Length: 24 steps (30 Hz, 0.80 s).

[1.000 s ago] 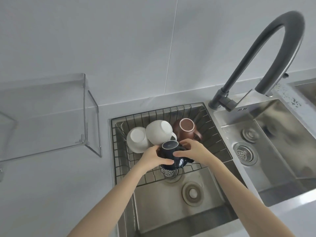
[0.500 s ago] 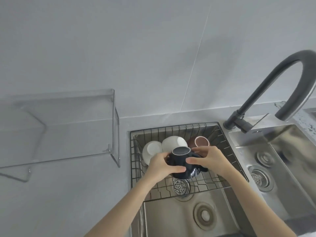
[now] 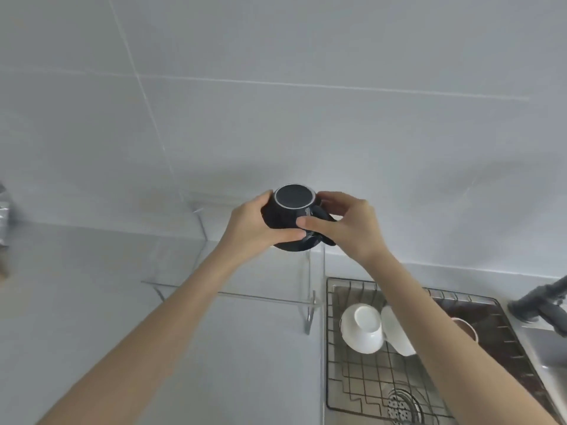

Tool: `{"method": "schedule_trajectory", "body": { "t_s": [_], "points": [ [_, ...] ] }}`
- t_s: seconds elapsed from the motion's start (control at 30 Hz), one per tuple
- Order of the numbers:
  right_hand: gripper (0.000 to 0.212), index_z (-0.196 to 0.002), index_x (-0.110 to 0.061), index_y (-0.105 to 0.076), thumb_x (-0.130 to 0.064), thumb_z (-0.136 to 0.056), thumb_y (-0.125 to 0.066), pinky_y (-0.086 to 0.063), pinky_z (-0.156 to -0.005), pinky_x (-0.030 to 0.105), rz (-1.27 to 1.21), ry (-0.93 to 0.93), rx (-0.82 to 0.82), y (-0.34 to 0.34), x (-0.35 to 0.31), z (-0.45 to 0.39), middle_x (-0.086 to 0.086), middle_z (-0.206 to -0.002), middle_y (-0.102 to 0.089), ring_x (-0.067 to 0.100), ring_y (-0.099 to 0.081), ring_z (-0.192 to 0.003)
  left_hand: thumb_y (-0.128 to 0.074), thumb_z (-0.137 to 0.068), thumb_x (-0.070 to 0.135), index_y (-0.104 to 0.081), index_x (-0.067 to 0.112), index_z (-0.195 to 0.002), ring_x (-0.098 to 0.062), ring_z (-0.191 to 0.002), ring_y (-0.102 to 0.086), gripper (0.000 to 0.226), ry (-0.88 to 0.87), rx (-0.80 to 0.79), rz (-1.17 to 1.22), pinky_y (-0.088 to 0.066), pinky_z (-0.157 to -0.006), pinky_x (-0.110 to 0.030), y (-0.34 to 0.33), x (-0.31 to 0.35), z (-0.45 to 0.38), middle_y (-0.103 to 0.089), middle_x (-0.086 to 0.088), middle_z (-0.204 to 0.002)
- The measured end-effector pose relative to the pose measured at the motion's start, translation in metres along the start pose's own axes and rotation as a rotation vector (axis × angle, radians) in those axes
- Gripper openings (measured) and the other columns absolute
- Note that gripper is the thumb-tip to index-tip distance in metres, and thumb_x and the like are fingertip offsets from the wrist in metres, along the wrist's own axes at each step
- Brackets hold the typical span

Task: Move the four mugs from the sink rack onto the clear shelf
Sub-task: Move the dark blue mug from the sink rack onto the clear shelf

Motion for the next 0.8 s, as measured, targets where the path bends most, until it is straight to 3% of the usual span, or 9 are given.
{"method": "schedule_trajectory", "body": {
  "t_s": [0.07, 0.2, 0.3, 0.4, 0.47, 0.57, 0.8],
  "points": [
    [0.031, -0.077, -0.039, -0.06, -0.023, -0.061, -0.082, -0.049, -0.068, 0.006, -0.005, 0.023, -0.015, -0.041, -0.006, -0.017, -0.021, -0.077, -0.064, -0.017, -0.058, -0.071, -0.081, -0.049, 0.037, -0.059, 0.03, -0.104, -0.007, -0.099, -0.062, 0.06, 0.014, 0.066, -0.015, -0.051, -0.084, -0.024, 0.032, -0.019, -0.006, -0.069, 0.011, -0.103],
    [0.027, -0.082, -0.028, -0.065, -0.024, -0.061, -0.081, -0.054, -0.082, 0.032, -0.044, 0.006, -0.009, -0.098, -0.001, -0.037, -0.001, -0.085, -0.071, 0.009, -0.063, -0.079, -0.084, -0.052, 0.028, -0.056, 0.029, -0.107, 0.007, -0.092, -0.059, 0.062, 0.047, 0.113, -0.064, -0.043, -0.07, -0.001, 0.072, -0.057, -0.017, -0.066, 0.018, -0.099],
    [0.029, -0.082, -0.036, -0.064, -0.028, -0.06, -0.081, -0.055, -0.081, 0.043, -0.062, -0.006, -0.024, -0.134, 0.008, -0.053, -0.005, -0.085, -0.07, 0.02, -0.065, -0.088, -0.085, -0.051, 0.026, -0.055, 0.031, -0.107, 0.006, -0.093, -0.058, 0.063, 0.077, 0.134, -0.084, -0.041, -0.069, 0.001, 0.096, -0.086, -0.026, -0.064, 0.021, -0.099],
    [0.036, -0.094, -0.029, -0.066, -0.029, -0.061, -0.08, -0.055, -0.082, 0.041, -0.069, -0.025, -0.039, -0.161, 0.02, -0.069, -0.007, -0.089, -0.071, 0.017, -0.065, -0.091, -0.086, -0.05, 0.025, -0.055, 0.027, -0.112, -0.005, -0.098, -0.06, 0.069, 0.102, 0.144, -0.098, -0.043, -0.077, -0.008, 0.111, -0.111, -0.035, -0.066, 0.013, -0.104],
    [0.039, -0.097, -0.026, -0.066, -0.03, -0.061, -0.08, -0.054, -0.084, 0.039, -0.062, -0.035, -0.034, -0.17, 0.025, -0.075, -0.006, -0.09, -0.071, 0.016, -0.064, -0.092, -0.086, -0.051, 0.023, -0.055, 0.027, -0.114, -0.005, -0.098, -0.06, 0.07, 0.101, 0.132, -0.111, -0.043, -0.076, -0.005, 0.114, -0.12, -0.04, -0.067, 0.011, -0.105],
    [0.041, -0.098, -0.027, -0.065, -0.031, -0.06, -0.08, -0.055, -0.082, 0.041, -0.05, -0.063, -0.033, -0.182, 0.035, -0.082, -0.009, -0.09, -0.071, 0.014, -0.064, -0.093, -0.085, -0.051, 0.022, -0.055, 0.028, -0.113, 0.002, -0.093, -0.058, 0.069, 0.113, 0.111, -0.125, -0.039, -0.07, 0.004, 0.119, -0.133, -0.047, -0.064, 0.017, -0.097],
    [0.04, -0.101, -0.022, -0.064, -0.028, -0.064, -0.079, -0.054, -0.082, 0.029, -0.044, -0.08, -0.027, -0.195, 0.046, -0.089, -0.011, -0.088, -0.067, 0.012, -0.062, -0.092, -0.084, -0.052, 0.022, -0.055, 0.037, -0.104, 0.023, -0.082, -0.053, 0.061, 0.108, 0.089, -0.151, -0.037, -0.069, 0.004, 0.121, -0.15, -0.054, -0.061, 0.028, -0.092]
  ]
}}
Point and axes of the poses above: each hand's wrist, its own z-axis away from the middle knuckle, its own y-axis out of the back of the hand, x = y × z, the point moved 6 cm from there along -z, towards the middle knuckle
